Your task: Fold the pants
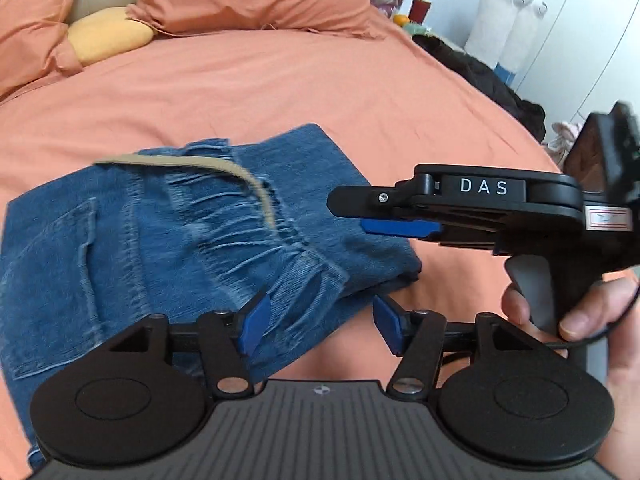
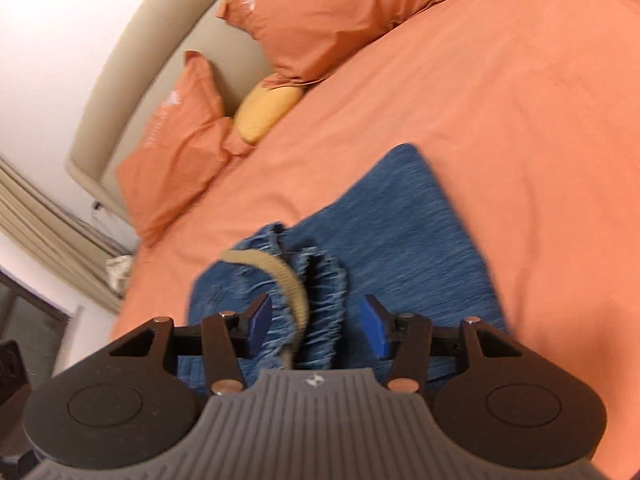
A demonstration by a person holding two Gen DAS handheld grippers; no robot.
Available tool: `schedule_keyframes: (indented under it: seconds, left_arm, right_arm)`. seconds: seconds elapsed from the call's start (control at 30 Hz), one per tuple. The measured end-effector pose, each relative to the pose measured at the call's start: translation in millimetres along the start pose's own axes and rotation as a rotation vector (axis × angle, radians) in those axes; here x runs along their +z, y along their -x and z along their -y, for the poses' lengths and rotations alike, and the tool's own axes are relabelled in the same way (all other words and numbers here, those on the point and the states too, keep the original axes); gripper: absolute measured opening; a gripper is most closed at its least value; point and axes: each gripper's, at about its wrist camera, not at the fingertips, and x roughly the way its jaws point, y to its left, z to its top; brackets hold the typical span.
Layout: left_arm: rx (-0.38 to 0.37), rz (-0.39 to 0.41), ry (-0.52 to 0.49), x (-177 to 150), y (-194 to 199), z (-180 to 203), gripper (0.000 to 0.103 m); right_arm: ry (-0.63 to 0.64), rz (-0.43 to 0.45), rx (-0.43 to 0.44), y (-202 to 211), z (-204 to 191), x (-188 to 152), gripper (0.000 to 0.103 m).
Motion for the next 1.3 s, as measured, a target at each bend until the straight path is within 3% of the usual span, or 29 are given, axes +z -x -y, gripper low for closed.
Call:
schedule_keyframes:
  seconds: [0.13,0.27,0.3,0.33,0.37,0.47,0.57,0.67,0.77,1.03,1.17,1.3]
  left_arm:
    - [0.156,0.040,-0.043,-13,19,-17,0.069]
    - [0.220,0.047,0.083,-22,35,-60,0.069]
    - [0.235,0.047,0.103,-24,39,-68,0.069]
    - [0.249,0.048,0.115,-26,44,-75,0.069]
    - [0.261,0.051,0.125,-28,49,-82,0.069]
    - [0.288,0.055,0.147,-36,56,-100,0.068]
    - [0.300,0.061,0.169,-40,61,-114,0.053]
    - [0.287,0.068,0.189,-39,58,-122,0.051]
    - [0.274,0.044,0.215,-40,52,-127,0.043]
    - [0.242,0.051,0.154,-32,44,-115,0.043]
    - [0.199,0.045,0.121,-16,28,-101,0.043]
    - [0.211,-0.050,0.089,-13,-3,-90,0.034]
  right_arm:
    - [-0.043,-0.068,0.080,-18,-3,-7,0.040]
    - [-0.018,-0.112,0.026,-41,-8,-14,0.040]
    - [-0.040,-0.126,0.045,-47,-7,-14,0.035]
    - [-0.074,-0.136,0.081,-52,-5,-15,0.012]
    - [-0.094,-0.135,0.106,-53,-5,-15,0.011]
    - [0.010,-0.085,0.143,-37,-24,-12,0.007]
    - [0.157,-0.043,0.206,-9,-47,-9,0.005]
    - [0.250,-0.048,0.146,4,-50,-13,0.003]
    - [0.202,-0.087,0.077,-1,-30,-16,0.002]
    - [0.341,-0.258,-0.118,-31,-24,-42,0.002]
    - [0.366,-0.274,-0.140,-34,-25,-40,0.002]
    - [0.344,-0.234,-0.110,-26,-22,-32,0.012]
